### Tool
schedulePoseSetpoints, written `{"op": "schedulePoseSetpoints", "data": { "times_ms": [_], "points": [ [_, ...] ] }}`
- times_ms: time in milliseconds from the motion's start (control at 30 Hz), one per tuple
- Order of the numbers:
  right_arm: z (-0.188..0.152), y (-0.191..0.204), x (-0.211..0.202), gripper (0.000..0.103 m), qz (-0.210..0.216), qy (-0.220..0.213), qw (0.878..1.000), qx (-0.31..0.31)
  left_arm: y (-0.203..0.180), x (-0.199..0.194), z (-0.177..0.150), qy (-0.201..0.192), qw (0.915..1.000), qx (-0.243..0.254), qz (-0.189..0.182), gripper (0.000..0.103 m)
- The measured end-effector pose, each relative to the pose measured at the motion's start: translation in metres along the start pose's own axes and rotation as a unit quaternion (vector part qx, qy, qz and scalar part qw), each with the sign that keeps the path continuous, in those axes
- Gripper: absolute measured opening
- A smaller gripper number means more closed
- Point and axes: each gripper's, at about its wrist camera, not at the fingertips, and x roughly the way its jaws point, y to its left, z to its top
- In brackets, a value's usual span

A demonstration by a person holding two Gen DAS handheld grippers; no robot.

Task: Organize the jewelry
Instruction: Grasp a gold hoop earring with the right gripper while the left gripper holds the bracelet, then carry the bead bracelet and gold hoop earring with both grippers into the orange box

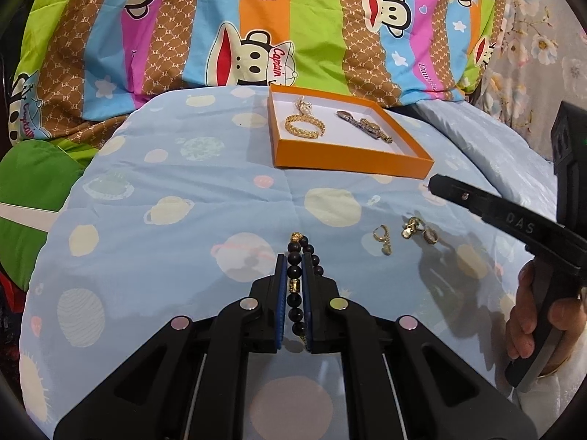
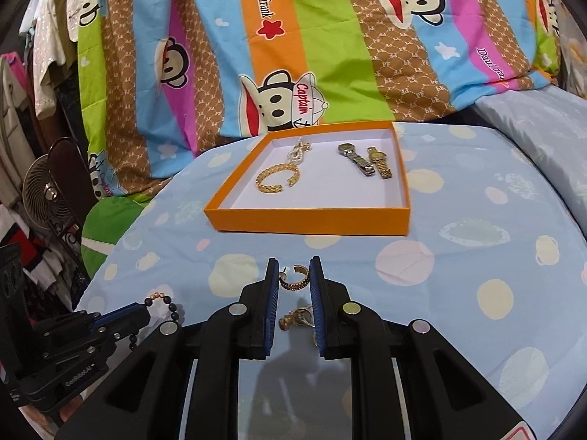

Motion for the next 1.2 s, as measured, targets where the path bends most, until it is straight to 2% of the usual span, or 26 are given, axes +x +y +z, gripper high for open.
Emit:
{"op": "schedulePoseSetpoints", "data": {
  "times_ms": [267,433,567,700,867,1033,1200],
  "points": [
    [0.002,-0.001,-0.008,0.015,-0.005,-0.007,1.000,-0.002,-0.010,-0.028,0.017,-0.028,0.9992,0.001,-0.028,0.007],
    [0.021,-0.012,-0.021,0.016,-0.013,-0.024,1.000,0.006,-0.029,-0.043,0.046,-0.047,0.9973,0.031,-0.047,0.007],
    [0.047,-0.020,-0.020,0.016,-0.032,-0.032,0.999,-0.004,-0.047,-0.040,0.080,-0.056,0.9941,0.052,-0.078,0.007],
    [0.071,-0.035,-0.005,0.015,-0.039,-0.028,0.999,0.003,-0.066,-0.017,0.112,-0.055,0.9911,0.067,-0.102,0.007],
    [0.083,-0.050,0.022,0.016,-0.044,-0.011,0.999,0.009,-0.077,0.040,0.140,-0.026,0.9886,0.055,-0.138,0.007],
    [0.084,-0.050,0.051,0.016,-0.037,0.015,0.999,0.003,-0.063,0.104,0.143,0.024,0.9930,0.029,-0.111,0.007],
    [0.083,-0.042,0.080,0.016,-0.032,0.039,0.999,-0.010,-0.048,0.123,0.137,0.028,0.9958,0.023,-0.084,0.007]
  ]
}}
